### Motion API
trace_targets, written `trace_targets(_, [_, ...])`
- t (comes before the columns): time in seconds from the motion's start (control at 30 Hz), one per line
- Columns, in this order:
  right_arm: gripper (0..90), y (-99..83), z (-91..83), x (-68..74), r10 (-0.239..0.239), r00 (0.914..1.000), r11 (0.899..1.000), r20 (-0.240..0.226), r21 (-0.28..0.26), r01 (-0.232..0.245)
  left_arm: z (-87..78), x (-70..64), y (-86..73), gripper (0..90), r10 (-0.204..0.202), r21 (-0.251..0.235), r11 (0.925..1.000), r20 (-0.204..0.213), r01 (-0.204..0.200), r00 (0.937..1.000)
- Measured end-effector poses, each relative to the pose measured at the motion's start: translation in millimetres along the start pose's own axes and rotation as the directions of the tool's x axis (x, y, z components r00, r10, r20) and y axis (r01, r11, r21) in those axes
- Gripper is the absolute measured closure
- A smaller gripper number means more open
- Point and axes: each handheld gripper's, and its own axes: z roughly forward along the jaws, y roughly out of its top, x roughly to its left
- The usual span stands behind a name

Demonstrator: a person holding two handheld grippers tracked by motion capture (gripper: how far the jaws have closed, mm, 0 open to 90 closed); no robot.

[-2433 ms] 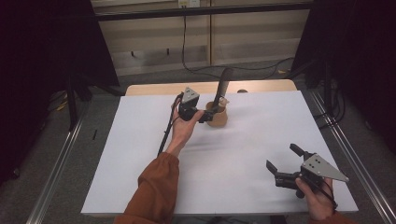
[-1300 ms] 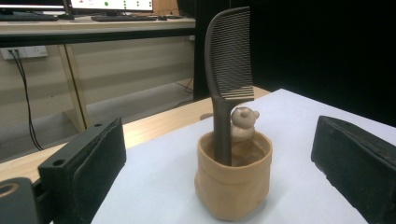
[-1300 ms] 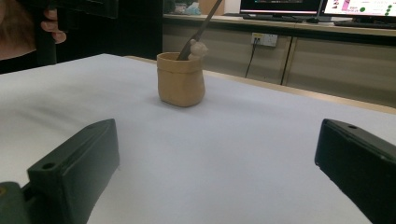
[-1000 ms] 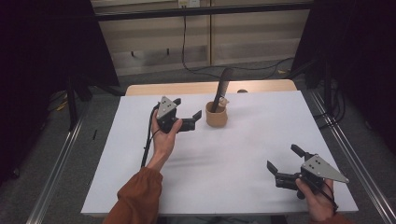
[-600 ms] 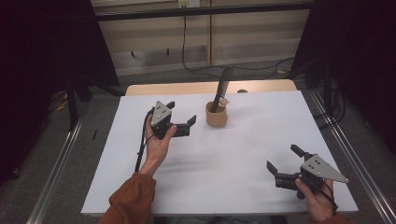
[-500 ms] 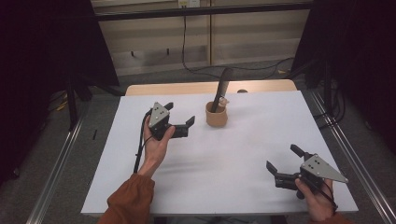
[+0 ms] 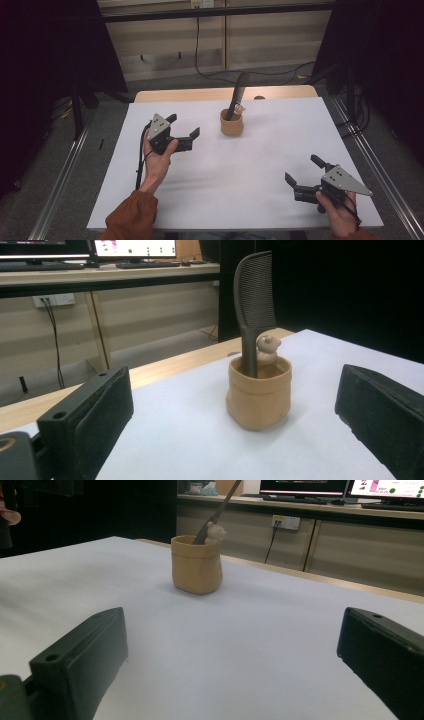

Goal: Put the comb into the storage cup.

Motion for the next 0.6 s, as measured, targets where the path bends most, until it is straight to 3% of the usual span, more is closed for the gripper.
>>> trace_targets(0.17, [0.0, -0.3, 0.4, -0.8, 0.004, 1.0, 1.0, 0.005, 0.003, -0.004, -8.3, 2.7, -4.5, 1.7, -0.001, -0.002, 1.0, -0.006, 0.001, 1.0])
trace_targets(0.23, [0.0, -0.2, 0.2, -0.8, 0.006, 1.0, 1.0, 0.006, 0.0, -0.006, -11.7, 3.3, -6.6, 1.3, -0.021, -0.007, 0.9998, -0.016, 0.021, 0.9996])
trace_targets(0.47, [0.0, 0.1, 0.5, -0.7, 0.004, 1.0, 1.0, 0.006, -0.005, -0.004, -27.1, 6.8, -11.9, 1.6, -0.001, -0.025, 0.9997, -0.046, 0.0, 0.9989])
trace_targets(0.6, [0.0, 0.2, 0.6, -0.7, 0.005, 0.9999, 1.0, 0.01, -0.003, -0.005, -32.9, 6.1, -13.8, 1.8, -0.009, -0.029, 0.9996, -0.049, 0.007, 0.9988])
